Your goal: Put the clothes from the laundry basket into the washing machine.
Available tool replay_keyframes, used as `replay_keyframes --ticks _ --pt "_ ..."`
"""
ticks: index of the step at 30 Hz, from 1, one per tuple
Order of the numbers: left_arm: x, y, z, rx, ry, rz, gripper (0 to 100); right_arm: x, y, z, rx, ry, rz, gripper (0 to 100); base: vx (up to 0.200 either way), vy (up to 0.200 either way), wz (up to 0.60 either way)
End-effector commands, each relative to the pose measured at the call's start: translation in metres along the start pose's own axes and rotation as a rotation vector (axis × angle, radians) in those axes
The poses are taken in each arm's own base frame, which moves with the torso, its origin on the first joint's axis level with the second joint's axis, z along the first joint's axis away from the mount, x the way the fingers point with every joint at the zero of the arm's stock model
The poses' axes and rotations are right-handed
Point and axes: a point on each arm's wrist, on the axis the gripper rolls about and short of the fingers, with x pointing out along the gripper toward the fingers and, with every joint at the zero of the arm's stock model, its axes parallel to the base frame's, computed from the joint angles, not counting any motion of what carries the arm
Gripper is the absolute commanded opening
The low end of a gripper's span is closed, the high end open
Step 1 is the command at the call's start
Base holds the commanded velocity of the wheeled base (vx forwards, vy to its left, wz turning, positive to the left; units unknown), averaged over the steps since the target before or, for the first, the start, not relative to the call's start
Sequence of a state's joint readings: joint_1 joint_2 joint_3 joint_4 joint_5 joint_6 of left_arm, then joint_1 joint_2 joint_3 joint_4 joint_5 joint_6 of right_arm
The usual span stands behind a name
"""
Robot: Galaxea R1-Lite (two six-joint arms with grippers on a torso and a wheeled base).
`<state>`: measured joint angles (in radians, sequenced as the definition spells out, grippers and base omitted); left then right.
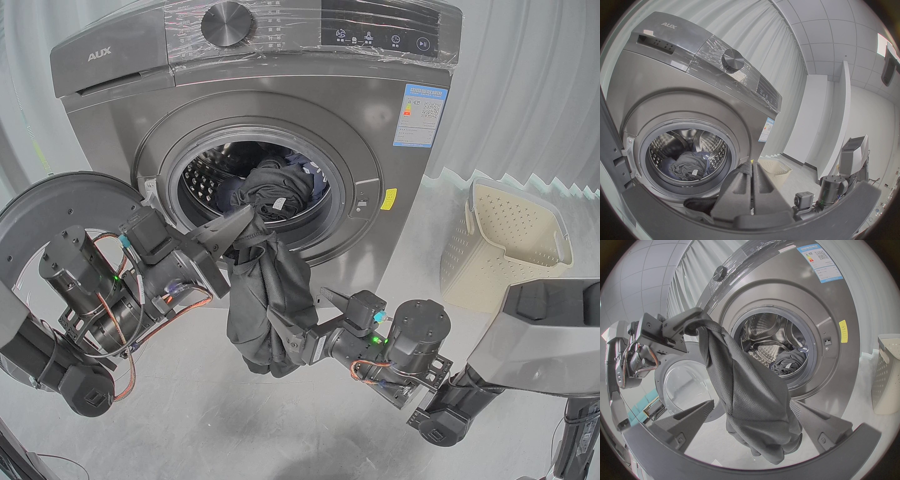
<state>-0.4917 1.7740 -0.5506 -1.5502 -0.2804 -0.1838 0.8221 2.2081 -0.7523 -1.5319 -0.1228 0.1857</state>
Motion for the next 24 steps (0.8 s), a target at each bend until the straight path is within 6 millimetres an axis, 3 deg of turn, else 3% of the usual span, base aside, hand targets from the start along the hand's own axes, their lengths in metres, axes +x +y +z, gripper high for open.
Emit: replay_keyframes --ticks 1,9,24 --pt "0.0 -0.001 0.001 0.0 -0.003 -0.003 0 0.014 -0.004 -0.014 -0.006 0.006 -0.007 100 0.0 0.0 0.0" --pt "-0.001 -0.002 0.001 0.0 -0.002 -0.006 0 0.033 -0.018 -0.021 -0.018 -0.028 -0.037 100 0.0 0.0 0.0" --pt "-0.002 -0.002 0.002 0.0 -0.004 -0.006 0 0.029 -0.039 -0.001 -0.021 -0.065 -0.087 100 0.0 0.0 0.0"
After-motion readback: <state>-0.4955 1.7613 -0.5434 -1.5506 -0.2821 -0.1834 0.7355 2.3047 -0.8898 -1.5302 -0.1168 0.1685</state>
